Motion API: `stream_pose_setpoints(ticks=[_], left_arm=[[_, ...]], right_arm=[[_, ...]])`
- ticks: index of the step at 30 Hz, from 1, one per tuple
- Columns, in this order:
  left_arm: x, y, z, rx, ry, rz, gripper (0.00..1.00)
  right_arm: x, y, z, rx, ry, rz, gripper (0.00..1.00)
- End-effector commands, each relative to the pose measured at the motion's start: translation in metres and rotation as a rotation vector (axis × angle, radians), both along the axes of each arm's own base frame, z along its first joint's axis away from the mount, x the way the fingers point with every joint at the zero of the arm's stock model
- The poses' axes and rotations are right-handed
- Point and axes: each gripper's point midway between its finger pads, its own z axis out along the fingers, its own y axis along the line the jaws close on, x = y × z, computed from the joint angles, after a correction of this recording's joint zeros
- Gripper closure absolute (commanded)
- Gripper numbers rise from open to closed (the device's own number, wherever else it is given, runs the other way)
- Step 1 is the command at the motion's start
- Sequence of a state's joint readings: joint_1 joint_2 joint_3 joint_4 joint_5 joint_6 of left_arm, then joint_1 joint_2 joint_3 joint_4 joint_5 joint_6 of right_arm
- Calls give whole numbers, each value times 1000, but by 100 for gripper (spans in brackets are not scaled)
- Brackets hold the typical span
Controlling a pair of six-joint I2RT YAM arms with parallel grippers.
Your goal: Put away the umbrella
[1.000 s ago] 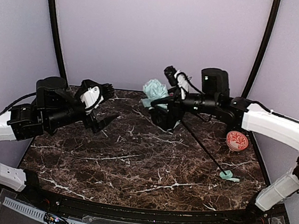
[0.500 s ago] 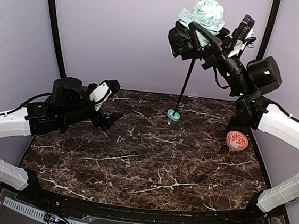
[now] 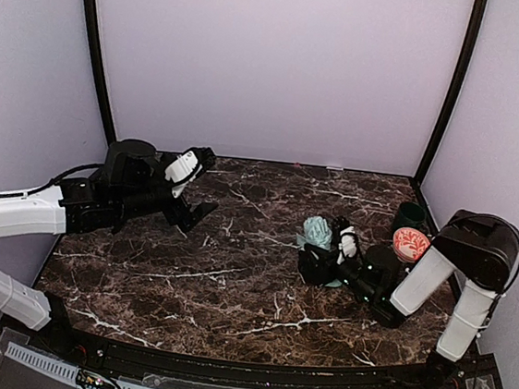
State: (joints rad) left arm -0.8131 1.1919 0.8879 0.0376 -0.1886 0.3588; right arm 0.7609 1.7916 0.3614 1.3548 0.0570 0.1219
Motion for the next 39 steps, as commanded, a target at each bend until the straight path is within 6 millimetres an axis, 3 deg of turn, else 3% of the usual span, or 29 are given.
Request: stream_pose_setpoints(ticks=[1, 3, 6, 10, 16, 18, 21, 23, 26, 33, 35, 37, 39], left_arm=[[4, -3, 1, -18, -5, -8, 1], [5, -2, 0, -14, -3, -5, 1], [6, 1, -2, -4, -3, 3, 1], [6, 5, -4, 2, -5, 20, 1], [5, 9, -1, 5, -19, 24, 1], [5, 9, -1, 4, -22, 23, 1], [5, 9, -2, 6, -22, 23, 1], [6, 9, -3, 12, -19, 27, 1], [7, 10, -4, 20, -17, 34, 1], [9, 11, -6, 25, -15, 34, 1], [10, 10, -9, 33, -7, 33, 1], [10, 10, -11, 37, 0, 32, 1], [9, 9, -13, 39, 8, 22, 1]], right_arm=[[9, -5, 52, 247, -109, -30, 98], [8, 0, 46, 232, -94, -6, 98], [15, 13, 53, 148, -93, -5, 98], [47, 16, 62, -118, -51, -181, 96], [83, -46, 89, -485, -89, -607, 95], [88, -55, 97, -577, -114, -674, 94], [96, -53, 86, -722, -113, -717, 92], [100, -40, 70, -796, -90, -699, 91], [96, -14, 21, -892, 15, -596, 84], [61, 54, -63, -980, 185, -338, 44], [50, 67, -74, -1013, 204, -277, 32], [37, 84, -77, -1010, 236, -179, 3], [22, 102, -70, -971, 280, -52, 1]])
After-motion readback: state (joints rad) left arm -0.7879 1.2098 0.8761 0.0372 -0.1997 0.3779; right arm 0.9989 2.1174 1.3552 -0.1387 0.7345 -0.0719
